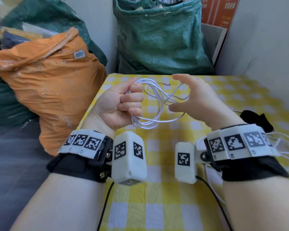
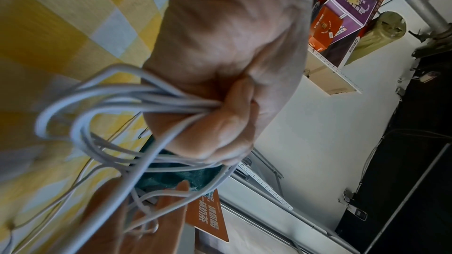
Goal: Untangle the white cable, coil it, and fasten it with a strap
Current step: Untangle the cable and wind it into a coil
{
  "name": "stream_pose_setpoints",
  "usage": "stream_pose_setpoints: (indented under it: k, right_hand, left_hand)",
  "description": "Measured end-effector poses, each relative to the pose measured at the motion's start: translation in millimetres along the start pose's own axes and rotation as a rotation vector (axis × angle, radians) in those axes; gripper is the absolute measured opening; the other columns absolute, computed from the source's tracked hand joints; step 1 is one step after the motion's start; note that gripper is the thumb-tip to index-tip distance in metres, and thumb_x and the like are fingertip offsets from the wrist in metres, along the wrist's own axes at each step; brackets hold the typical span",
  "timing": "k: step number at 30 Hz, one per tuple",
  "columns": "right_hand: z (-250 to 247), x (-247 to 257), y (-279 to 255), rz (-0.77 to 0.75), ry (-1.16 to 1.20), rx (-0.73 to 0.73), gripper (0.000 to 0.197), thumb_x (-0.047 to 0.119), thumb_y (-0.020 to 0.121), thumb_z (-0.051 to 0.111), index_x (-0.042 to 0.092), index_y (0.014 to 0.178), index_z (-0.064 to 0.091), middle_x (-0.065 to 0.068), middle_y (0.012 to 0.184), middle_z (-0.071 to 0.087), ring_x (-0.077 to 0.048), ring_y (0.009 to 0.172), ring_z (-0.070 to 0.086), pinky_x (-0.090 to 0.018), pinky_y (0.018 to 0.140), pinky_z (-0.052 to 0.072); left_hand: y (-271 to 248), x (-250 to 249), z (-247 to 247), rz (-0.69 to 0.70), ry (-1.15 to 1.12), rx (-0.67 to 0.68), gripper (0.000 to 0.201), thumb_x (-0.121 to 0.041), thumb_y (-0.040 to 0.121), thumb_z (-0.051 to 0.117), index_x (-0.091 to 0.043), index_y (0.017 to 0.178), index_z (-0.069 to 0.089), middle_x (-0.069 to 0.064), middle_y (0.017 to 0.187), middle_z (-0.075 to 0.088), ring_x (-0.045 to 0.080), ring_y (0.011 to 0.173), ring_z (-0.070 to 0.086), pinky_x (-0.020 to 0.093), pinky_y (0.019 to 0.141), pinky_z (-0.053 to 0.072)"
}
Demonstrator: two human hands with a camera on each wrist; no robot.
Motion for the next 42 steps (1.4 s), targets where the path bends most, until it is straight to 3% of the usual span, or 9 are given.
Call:
stream_pose_setpoints:
  k: [2,4,7,11,15,23,32,39,42]
  right_hand:
    - [8,21,-4,-0.126,0.023,0.050,0.084,0.031,0.060,0.086,0.034,0.135,0.047,0.007,0.143,0.040,-0.014,0.133,0.034,-0.028,0.108,0.029]
    - [20,32,-6,-0.171,0.032,0.133,0.076,0.037,0.058,0.086,0.033,0.127,0.054,0.009,0.137,0.049,-0.010,0.127,0.043,-0.029,0.106,0.033]
    - [27,30,-6,-0.159,0.029,0.172,0.027,0.027,0.071,0.081,0.026,0.090,0.062,0.010,0.089,0.068,-0.003,0.082,0.062,-0.025,0.072,0.047]
    - [15,11,-3,-0.067,0.132,0.123,0.020,0.024,0.085,0.069,0.022,0.073,0.053,0.006,0.051,0.062,0.001,0.034,0.043,-0.013,0.037,0.031]
    - [11,6,-2,-0.041,0.189,0.098,0.018,0.030,0.084,0.069,0.024,0.072,0.057,0.010,0.043,0.058,-0.001,0.034,0.041,-0.019,0.042,0.034]
    - [-2,7,1,-0.058,0.204,-0.026,0.021,0.027,0.080,0.073,0.022,0.068,0.057,0.008,0.038,0.050,-0.001,0.031,0.039,-0.013,0.034,0.028]
    - [-3,9,-2,-0.055,0.131,-0.011,0.044,0.051,0.083,0.060,0.012,0.064,0.064,0.010,0.042,0.047,-0.003,0.042,0.041,-0.019,0.044,0.029]
    - [1,-5,-1,0.040,0.037,0.035,0.008,0.025,0.082,0.069,0.021,0.077,0.074,0.013,0.041,0.049,-0.001,0.037,0.042,-0.011,0.037,0.030]
    - [4,-3,-1,0.052,-0.017,0.072,0.012,0.015,0.079,0.068,0.026,0.081,0.072,0.010,0.052,0.047,-0.008,0.048,0.042,-0.021,0.051,0.035]
  left_hand:
    - [0,6,8,-0.060,-0.037,0.083,0.037,-0.029,0.098,0.039,-0.007,0.073,0.055,-0.005,0.048,0.029,0.010,0.038,0.027,0.026,0.048,0.043]
    - [-1,11,11,-0.089,-0.039,0.106,0.036,-0.028,0.100,0.038,-0.004,0.079,0.054,-0.002,0.051,0.033,0.013,0.041,0.031,0.028,0.051,0.042]
    - [-2,18,19,-0.153,-0.070,0.176,0.034,-0.026,0.100,0.038,-0.003,0.080,0.052,0.000,0.052,0.034,0.014,0.042,0.032,0.027,0.052,0.038]
    - [0,7,-1,-0.052,0.071,-0.012,0.036,-0.033,0.094,0.044,-0.013,0.066,0.055,-0.007,0.042,0.029,0.008,0.034,0.022,0.019,0.045,0.040]
    - [-6,-4,-27,0.048,0.224,-0.296,0.038,-0.037,0.086,0.044,-0.018,0.054,0.051,-0.010,0.038,0.027,0.004,0.027,0.025,0.017,0.042,0.039]
    - [-4,4,-24,0.006,0.312,-0.242,0.046,-0.041,0.089,0.038,-0.019,0.049,0.044,-0.007,0.042,0.033,0.007,0.031,0.032,0.020,0.049,0.044]
    - [-16,-22,-34,0.183,0.251,-0.325,0.042,-0.041,0.086,0.044,-0.022,0.050,0.046,-0.011,0.034,0.025,0.009,0.034,0.007,0.015,0.036,0.025]
    - [-28,-42,-60,0.317,0.120,-0.495,0.047,-0.038,0.099,0.037,-0.022,0.054,0.039,-0.008,0.035,0.021,0.007,0.024,0.019,0.017,0.036,0.023]
    - [-30,-45,-61,0.346,0.098,-0.508,0.046,-0.037,0.099,0.036,-0.021,0.057,0.037,-0.008,0.035,0.021,0.007,0.024,0.019,0.017,0.035,0.025]
Point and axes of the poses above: each hand's wrist, its own y-axis towards the middle knuckle, its own z-axis out of the palm, x = y × z, the point moved 10 cm from there along y, towards the middle knuckle
